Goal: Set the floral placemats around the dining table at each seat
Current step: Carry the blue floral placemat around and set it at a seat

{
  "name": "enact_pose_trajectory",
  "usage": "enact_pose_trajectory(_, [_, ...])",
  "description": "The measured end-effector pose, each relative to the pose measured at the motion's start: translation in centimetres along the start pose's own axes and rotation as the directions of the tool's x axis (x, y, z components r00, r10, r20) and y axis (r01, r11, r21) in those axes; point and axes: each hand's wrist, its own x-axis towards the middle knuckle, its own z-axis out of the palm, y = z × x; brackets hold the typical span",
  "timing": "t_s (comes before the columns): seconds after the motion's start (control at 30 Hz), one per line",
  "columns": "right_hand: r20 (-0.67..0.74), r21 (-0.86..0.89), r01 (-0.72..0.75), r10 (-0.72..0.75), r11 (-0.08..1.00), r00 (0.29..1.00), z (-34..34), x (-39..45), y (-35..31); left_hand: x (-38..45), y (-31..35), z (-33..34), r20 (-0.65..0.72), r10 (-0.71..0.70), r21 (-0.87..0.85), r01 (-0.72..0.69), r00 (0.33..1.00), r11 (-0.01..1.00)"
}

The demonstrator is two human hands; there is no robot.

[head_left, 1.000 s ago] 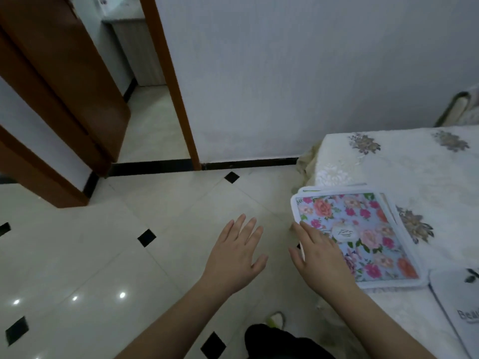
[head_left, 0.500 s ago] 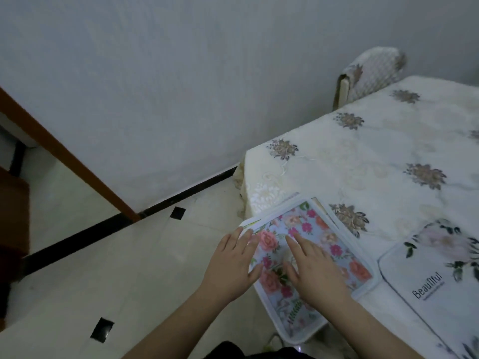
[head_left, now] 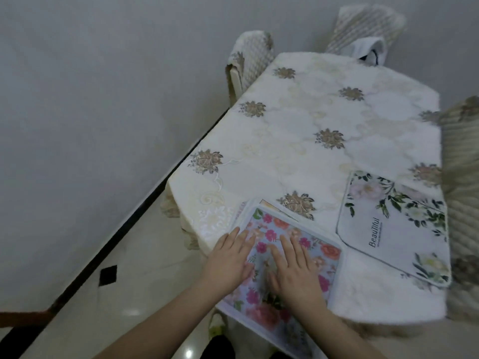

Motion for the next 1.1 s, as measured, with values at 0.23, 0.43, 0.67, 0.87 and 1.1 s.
enact_pose_trajectory(0.23, [0.007, 0.066, -0.265, 0.265, 0.962, 0.964, 2.1, -1.0, -1.7, 1.1, -1.5, 2.7, 0.139, 0.231, -0.010, -0.232, 0.963, 0.973])
enact_pose_trajectory(0.43, [0.142, 0.069, -0.480, 0.468, 0.875, 0.872, 3.9, -3.5, -0.6, 2.0, -2.0, 4.5, 0.263, 0.281, -0.005, -0.291, 0.923, 0.957])
enact_pose_trajectory(0.67, [0.219, 0.100, -0.599, 0.570, 0.794, 0.792, 5.0, -6.3, 1.3, 3.1, -2.5, 6.1, 0.246, 0.298, 0.021, -0.312, 0.922, 0.950])
enact_pose_trajectory(0.87, [0.206, 0.116, -0.667, 0.639, 0.736, 0.741, 4.9, -6.8, 1.9, 2.5, -2.3, 5.6, 0.238, 0.157, -0.005, -0.160, 0.959, 0.987])
enact_pose_trajectory(1.1, [0.261, 0.141, -0.715, 0.671, 0.685, 0.694, 5.7, -6.8, 1.8, 1.7, -1.2, 4.8, 0.220, -0.102, -0.013, 0.108, 0.970, 0.994])
